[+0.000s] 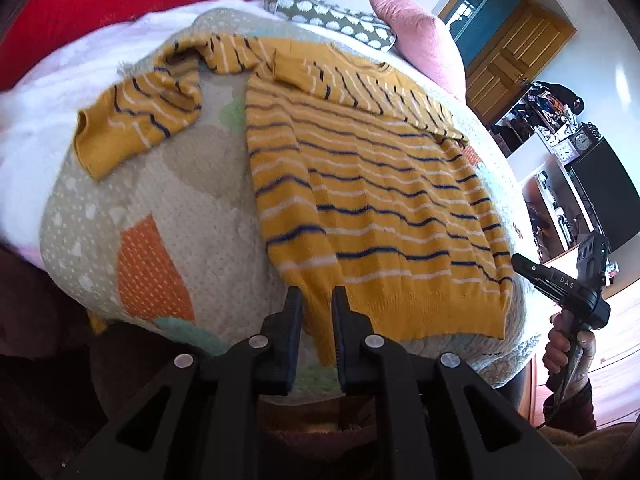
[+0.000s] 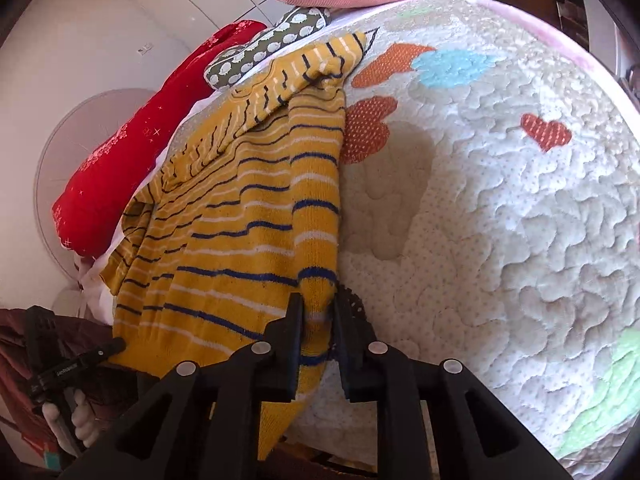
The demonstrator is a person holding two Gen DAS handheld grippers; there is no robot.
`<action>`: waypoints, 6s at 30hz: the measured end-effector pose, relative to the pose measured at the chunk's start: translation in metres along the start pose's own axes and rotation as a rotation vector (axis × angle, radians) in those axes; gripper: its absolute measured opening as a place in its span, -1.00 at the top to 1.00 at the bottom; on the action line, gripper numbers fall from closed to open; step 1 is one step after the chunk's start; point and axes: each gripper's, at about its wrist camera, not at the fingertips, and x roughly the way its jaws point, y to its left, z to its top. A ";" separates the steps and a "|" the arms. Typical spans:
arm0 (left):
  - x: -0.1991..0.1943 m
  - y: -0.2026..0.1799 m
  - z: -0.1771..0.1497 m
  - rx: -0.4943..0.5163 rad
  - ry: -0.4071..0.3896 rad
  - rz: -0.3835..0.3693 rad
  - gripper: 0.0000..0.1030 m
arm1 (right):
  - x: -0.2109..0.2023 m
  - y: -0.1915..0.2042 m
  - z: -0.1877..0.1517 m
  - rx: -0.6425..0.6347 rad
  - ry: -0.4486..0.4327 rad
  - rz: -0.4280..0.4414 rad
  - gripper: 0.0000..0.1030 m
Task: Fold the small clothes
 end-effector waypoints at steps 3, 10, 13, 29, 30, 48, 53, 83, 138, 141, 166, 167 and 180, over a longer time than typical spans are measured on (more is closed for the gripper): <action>-0.018 -0.006 0.025 0.031 -0.077 0.035 0.53 | -0.010 -0.004 0.010 0.014 -0.054 -0.041 0.52; 0.035 -0.003 0.145 -0.027 -0.108 0.060 0.05 | -0.007 -0.022 0.015 0.084 -0.066 -0.066 0.52; 0.087 -0.007 0.197 -0.006 -0.073 0.108 0.05 | -0.007 -0.026 0.012 0.095 -0.064 -0.081 0.52; 0.200 0.032 0.272 0.056 0.043 0.548 0.99 | 0.011 -0.004 0.089 -0.022 -0.109 -0.179 0.52; 0.201 0.040 0.272 0.026 0.050 0.530 0.99 | 0.017 0.005 0.103 -0.047 -0.128 -0.176 0.52; -0.037 0.091 0.143 -0.188 -0.337 0.446 -0.09 | 0.138 0.128 0.178 -0.233 0.014 -0.141 0.52; -0.088 0.125 0.066 -0.345 -0.391 0.444 -0.13 | 0.142 0.248 0.128 -0.466 0.089 0.054 0.52; -0.102 0.100 -0.008 -0.276 -0.381 0.277 -0.14 | 0.117 0.340 0.203 -0.577 -0.124 -0.115 0.83; 0.183 0.023 0.294 0.048 -0.038 0.344 -0.35 | 0.098 -0.016 0.186 0.019 -0.068 -0.267 0.21; 0.220 0.018 0.300 0.118 0.027 0.524 0.70 | 0.091 -0.020 0.172 0.032 -0.054 -0.281 0.21; 0.062 0.055 0.049 -0.310 -0.036 0.121 -0.26 | 0.012 -0.027 0.033 0.099 -0.029 -0.013 0.06; 0.064 0.048 0.043 -0.295 -0.037 0.121 -0.26 | 0.013 -0.025 0.027 0.098 -0.017 0.014 0.06; 0.080 -0.020 -0.004 -0.136 -0.002 -0.019 -0.63 | 0.021 0.005 -0.024 0.095 -0.015 0.140 0.01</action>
